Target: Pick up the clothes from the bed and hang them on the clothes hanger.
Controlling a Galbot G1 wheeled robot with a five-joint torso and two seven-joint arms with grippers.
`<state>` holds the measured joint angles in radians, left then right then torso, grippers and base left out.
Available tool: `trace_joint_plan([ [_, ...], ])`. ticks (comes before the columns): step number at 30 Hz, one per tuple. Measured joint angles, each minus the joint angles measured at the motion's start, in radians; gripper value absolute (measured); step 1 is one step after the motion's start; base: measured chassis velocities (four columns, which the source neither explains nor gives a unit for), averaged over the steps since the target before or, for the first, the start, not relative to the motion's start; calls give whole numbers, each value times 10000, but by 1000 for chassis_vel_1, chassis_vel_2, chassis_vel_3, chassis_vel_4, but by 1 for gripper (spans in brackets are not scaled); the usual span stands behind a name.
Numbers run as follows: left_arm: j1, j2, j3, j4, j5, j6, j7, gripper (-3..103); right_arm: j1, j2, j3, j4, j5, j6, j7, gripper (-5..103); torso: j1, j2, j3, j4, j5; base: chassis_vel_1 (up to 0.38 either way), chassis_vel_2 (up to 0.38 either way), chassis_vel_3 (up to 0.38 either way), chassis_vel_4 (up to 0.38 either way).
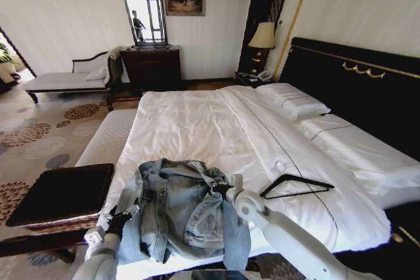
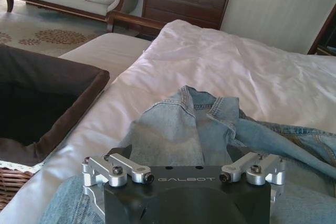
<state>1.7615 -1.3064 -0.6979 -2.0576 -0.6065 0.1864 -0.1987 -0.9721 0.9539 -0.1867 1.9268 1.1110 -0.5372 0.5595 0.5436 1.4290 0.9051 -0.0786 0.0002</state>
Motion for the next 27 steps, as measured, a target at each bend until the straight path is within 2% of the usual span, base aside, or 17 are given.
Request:
trace_joint_plan([
  [4, -43, -10, 90, -42, 35, 29, -48, 100, -165, 126, -109, -268, -94, -30, 277, 3, 0, 0, 0, 0, -1, 0, 0, 0, 0],
  [8, -7, -6, 105, -107, 106, 50, -75, 100, -31, 503, -69, -851, 216, 234, 1149, 3, 0, 0, 0, 3, -1, 0, 0, 0, 0],
  [11, -3, 25, 116, -108, 118, 56, -82, 100, 59, 603, -41, -1101, 160, 373, 1261, 3, 0, 0, 0, 3, -2, 0, 0, 0, 0],
  [14, -30, 124, 248, -108, 186, 75, -82, 100, 219, 740, -17, -1451, -238, 500, 1227, 3, 0, -1, 1, 3, -2, 0, 0, 0, 0],
  [15, -72, 161, 310, -108, 214, 88, -85, 100, 247, 743, -19, -1492, -457, 529, 1127, -1, 1, 0, 1, 3, -2, 0, 0, 0, 0],
  [17, -367, 277, 478, -86, 202, 193, -191, 100, 277, 630, -36, -1336, -924, 572, 775, 8, 1, 0, 2, 2, -2, 0, 0, 0, 0],
  [18, -367, 277, 478, -86, 202, 193, -191, 100, 277, 630, -36, -1336, -924, 572, 775, 8, 1, 0, 2, 2, -2, 0, 0, 0, 0],
  [20, -727, 445, 618, -72, -25, 349, -349, 100, 291, 482, -30, -1068, -1298, 662, 435, 19, 0, 0, 1, 0, -4, 0, 0, 0, 0],
  [21, -938, 578, 692, -72, -244, 465, -450, 100, 314, 430, -23, -947, -1440, 734, 276, 19, 0, 0, 1, -1, -3, 0, 0, 0, 0],
  [22, -1214, 750, 779, -69, -573, 633, -596, 100, 367, 390, -17, -826, -1550, 833, 116, 24, 0, 0, 1, -1, -3, 0, 0, 0, 0],
  [23, -1214, 750, 779, -69, -573, 633, -596, 100, 367, 390, -17, -826, -1550, 833, 116, 24, 0, 0, 1, -1, -3, 0, 0, 0, 0],
  [26, -1972, 1133, 1038, 304, -1349, 990, -1011, 100, 571, 387, 40, -639, -1613, 1117, -282, 40, 1, 0, 2, 1, -3, 0, 0, 0, 0],
  [27, -1972, 1133, 1038, 304, -1349, 990, -1011, 100, 571, 387, 40, -639, -1613, 1117, -282, 40, 1, 0, 2, 1, -3, 0, 0, 0, 0],
])
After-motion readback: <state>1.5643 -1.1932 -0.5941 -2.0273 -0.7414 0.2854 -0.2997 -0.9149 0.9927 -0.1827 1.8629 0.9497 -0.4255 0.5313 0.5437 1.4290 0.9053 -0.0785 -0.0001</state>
